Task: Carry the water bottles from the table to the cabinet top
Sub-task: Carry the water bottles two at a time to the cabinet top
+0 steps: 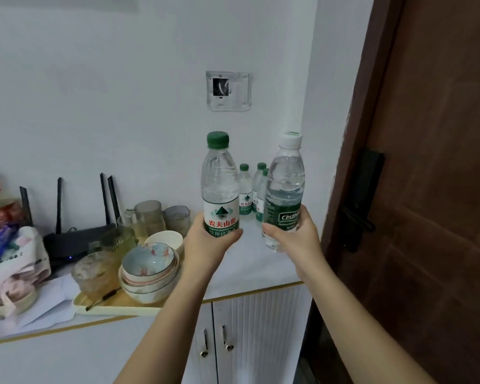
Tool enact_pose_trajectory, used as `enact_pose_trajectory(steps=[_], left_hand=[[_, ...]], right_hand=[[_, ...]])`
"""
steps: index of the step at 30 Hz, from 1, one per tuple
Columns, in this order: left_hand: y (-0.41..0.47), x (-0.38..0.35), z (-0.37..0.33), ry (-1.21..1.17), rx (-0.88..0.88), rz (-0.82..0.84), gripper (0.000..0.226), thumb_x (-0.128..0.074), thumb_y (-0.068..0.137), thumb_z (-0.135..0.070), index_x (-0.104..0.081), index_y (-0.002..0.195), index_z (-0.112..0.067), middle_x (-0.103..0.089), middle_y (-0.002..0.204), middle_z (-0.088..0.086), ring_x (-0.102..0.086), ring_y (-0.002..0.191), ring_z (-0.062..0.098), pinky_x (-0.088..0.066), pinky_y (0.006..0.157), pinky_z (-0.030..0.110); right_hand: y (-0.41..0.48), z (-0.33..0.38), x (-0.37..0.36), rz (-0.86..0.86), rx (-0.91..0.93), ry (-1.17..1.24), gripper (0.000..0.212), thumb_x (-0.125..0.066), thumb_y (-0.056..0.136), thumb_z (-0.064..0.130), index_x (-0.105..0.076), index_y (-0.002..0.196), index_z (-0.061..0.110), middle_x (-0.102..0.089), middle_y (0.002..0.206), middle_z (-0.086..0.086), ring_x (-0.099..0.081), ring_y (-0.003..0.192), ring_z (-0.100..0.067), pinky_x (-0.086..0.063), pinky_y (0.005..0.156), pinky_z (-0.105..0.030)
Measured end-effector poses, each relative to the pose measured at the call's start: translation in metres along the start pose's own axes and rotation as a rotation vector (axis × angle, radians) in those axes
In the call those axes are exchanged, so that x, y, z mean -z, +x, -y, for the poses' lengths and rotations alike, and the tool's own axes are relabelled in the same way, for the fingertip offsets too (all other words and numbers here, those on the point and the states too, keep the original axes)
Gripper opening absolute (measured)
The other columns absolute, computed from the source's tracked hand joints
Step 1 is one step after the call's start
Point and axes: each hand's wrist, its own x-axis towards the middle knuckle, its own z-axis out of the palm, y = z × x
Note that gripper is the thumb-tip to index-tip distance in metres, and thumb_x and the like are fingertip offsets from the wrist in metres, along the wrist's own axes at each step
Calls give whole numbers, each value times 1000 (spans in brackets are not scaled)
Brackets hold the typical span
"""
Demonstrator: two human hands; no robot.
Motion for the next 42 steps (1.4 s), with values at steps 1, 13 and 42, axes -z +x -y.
enact_pose_trajectory(steps=[1, 13, 42], left_hand=[[7, -4, 6, -9, 11, 12, 51, -86, 65, -22, -60, 108, -22, -70, 95, -7, -65, 86, 6, -56, 73, 31], [62, -73, 103, 91, 183, 55, 55, -76, 55, -32, -59, 106, -25, -71, 93, -6, -68, 89, 16, -58, 74, 39], [133, -141, 172, 396, 212, -92, 65, -88, 63, -20, -56, 120, -18, -48, 102, -4, -53, 96, 14, -43, 84, 25]], right_hand=[[6, -8, -4, -4, -11, -6, 55, -85, 70, 9, -55, 111, 32, -70, 102, 11, -67, 95, -8, -53, 78, -24], [74, -122, -20, 76, -162, -149, 69, -90, 64, 15, -53, 123, 22, -69, 109, 8, -67, 100, -11, -54, 87, -29], [173, -237, -25, 202, -63, -394, 62, -90, 63, 15, -59, 117, 11, -52, 106, -2, -54, 88, -13, -38, 73, -5]])
